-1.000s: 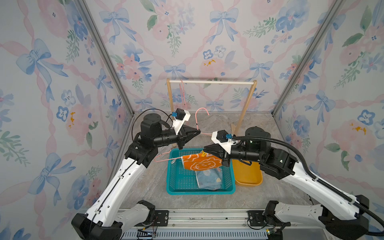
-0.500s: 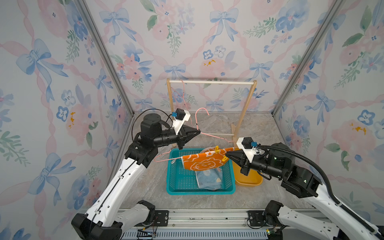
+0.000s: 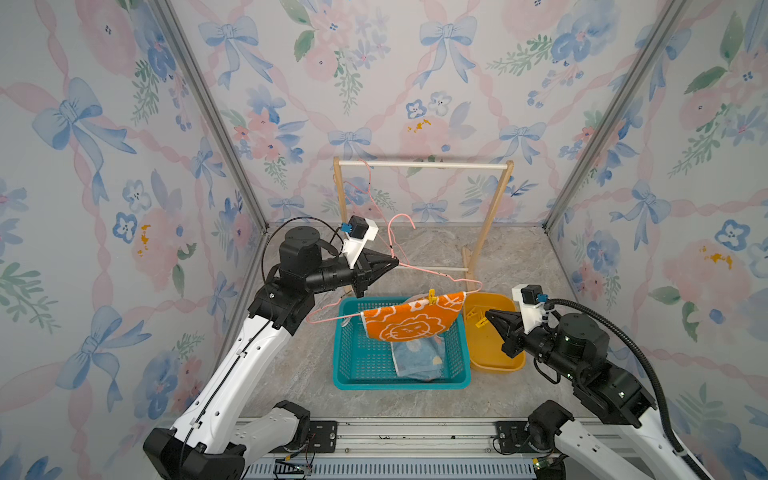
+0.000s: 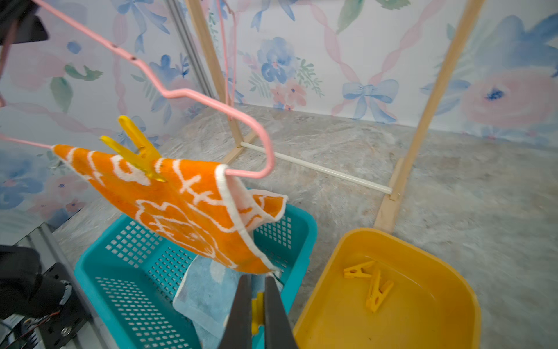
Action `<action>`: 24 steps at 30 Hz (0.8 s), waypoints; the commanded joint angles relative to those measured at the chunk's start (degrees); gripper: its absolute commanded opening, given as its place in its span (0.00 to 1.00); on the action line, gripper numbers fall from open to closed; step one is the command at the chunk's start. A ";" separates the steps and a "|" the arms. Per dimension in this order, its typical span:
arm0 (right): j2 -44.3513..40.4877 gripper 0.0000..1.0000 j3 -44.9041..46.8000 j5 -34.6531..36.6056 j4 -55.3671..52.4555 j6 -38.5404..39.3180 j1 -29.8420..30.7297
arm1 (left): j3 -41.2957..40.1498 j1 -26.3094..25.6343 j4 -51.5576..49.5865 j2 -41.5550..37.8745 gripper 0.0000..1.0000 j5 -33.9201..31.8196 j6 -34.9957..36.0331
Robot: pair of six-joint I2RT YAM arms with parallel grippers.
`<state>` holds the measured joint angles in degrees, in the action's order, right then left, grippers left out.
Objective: Remove the clothespins securing towels to the hanger
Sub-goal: Place the clothespin in the storage box.
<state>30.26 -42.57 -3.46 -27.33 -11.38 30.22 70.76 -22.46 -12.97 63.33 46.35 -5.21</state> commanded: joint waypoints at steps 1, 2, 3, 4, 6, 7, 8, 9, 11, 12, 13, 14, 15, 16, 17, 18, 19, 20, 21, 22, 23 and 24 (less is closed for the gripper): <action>2.04 0.06 1.71 2.00 -2.57 -5.30 -5.84 | 0.78 0.39 1.76 -0.57 0.00 0.85 -0.78; 3.56 0.05 2.31 0.86 -2.33 -6.42 -8.27 | 0.78 0.39 1.76 -0.57 0.00 0.86 -0.79; 5.08 0.05 3.10 -0.67 -1.41 -7.47 -10.61 | 0.85 0.40 1.81 -0.62 0.00 0.85 -0.83; 6.26 0.05 4.02 -2.12 -0.12 -8.22 -12.44 | 0.70 0.33 1.80 -0.66 0.00 0.81 -0.77; 8.71 0.05 6.33 -4.19 3.15 -10.18 -15.99 | 0.61 0.37 1.81 -0.81 0.00 0.63 -0.84; 9.71 0.05 7.16 -4.46 4.42 -10.86 -17.07 | 0.53 0.40 1.82 -0.85 0.00 0.61 -0.81; 10.91 0.05 8.09 -4.59 5.51 -11.47 -18.14 | 0.52 0.40 1.81 -0.96 0.00 0.50 -0.79; 12.17 0.05 8.70 -4.52 6.29 -11.82 -18.96 | 0.52 0.36 1.81 -0.87 0.00 0.50 -0.73; 14.48 0.08 9.15 -3.07 6.95 -12.12 -19.77 | 0.43 0.40 1.79 -0.92 0.00 0.48 -0.68; 15.74 0.09 9.32 -2.39 7.21 -12.06 -20.00 | 0.44 0.39 1.81 -0.76 0.00 0.49 -0.66; 16.81 0.09 9.43 -2.26 7.55 -12.04 -20.18 | 0.43 0.32 1.81 -0.80 0.00 0.50 -0.62; 17.95 0.09 9.45 -2.18 7.97 -12.02 -20.44 | 0.43 0.40 1.81 -0.81 0.00 0.50 -0.62; 19.17 0.09 9.45 -2.01 8.44 -11.97 -20.62 | 0.43 0.40 1.80 -0.80 0.00 0.50 -0.67; 20.25 0.09 9.35 -1.80 8.72 -11.94 -20.71 | 0.40 0.40 1.81 -0.88 0.00 0.50 -0.63; 21.54 0.09 9.35 -1.43 9.10 -11.96 -20.88 | 0.34 0.39 1.80 -0.92 0.00 0.45 -0.65; 23.05 0.09 9.15 -0.97 9.35 -11.97 -21.16 | 0.34 0.39 1.79 -1.00 0.00 0.41 -0.63; 24.30 0.09 8.95 -0.85 9.61 -11.86 -21.29 | 0.33 0.40 1.80 -1.06 0.00 0.42 -0.63; 25.96 0.09 8.63 -0.76 9.91 -11.73 -21.54 | 0.25 0.37 1.80 -1.13 0.00 0.42 -0.61; 27.76 0.09 8.11 -0.51 9.94 -11.51 -21.81 | 0.26 0.39 1.80 -1.17 0.00 0.43 -0.59; 29.44 0.09 7.37 -0.20 9.77 -11.21 -21.99 | 0.25 0.40 1.81 -1.20 0.00 0.50 -0.63; 31.40 0.09 6.34 0.06 9.28 -10.72 -22.12 | 0.25 0.33 1.80 -1.28 0.00 0.50 -0.58; 33.23 0.09 5.29 0.43 8.87 -10.31 -22.22 | 0.25 0.35 1.81 -1.35 0.00 0.50 -0.54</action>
<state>60.23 -34.11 -4.62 -18.83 -22.31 8.75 70.76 -22.46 -12.97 63.31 46.35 -5.21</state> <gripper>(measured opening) 0.092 0.061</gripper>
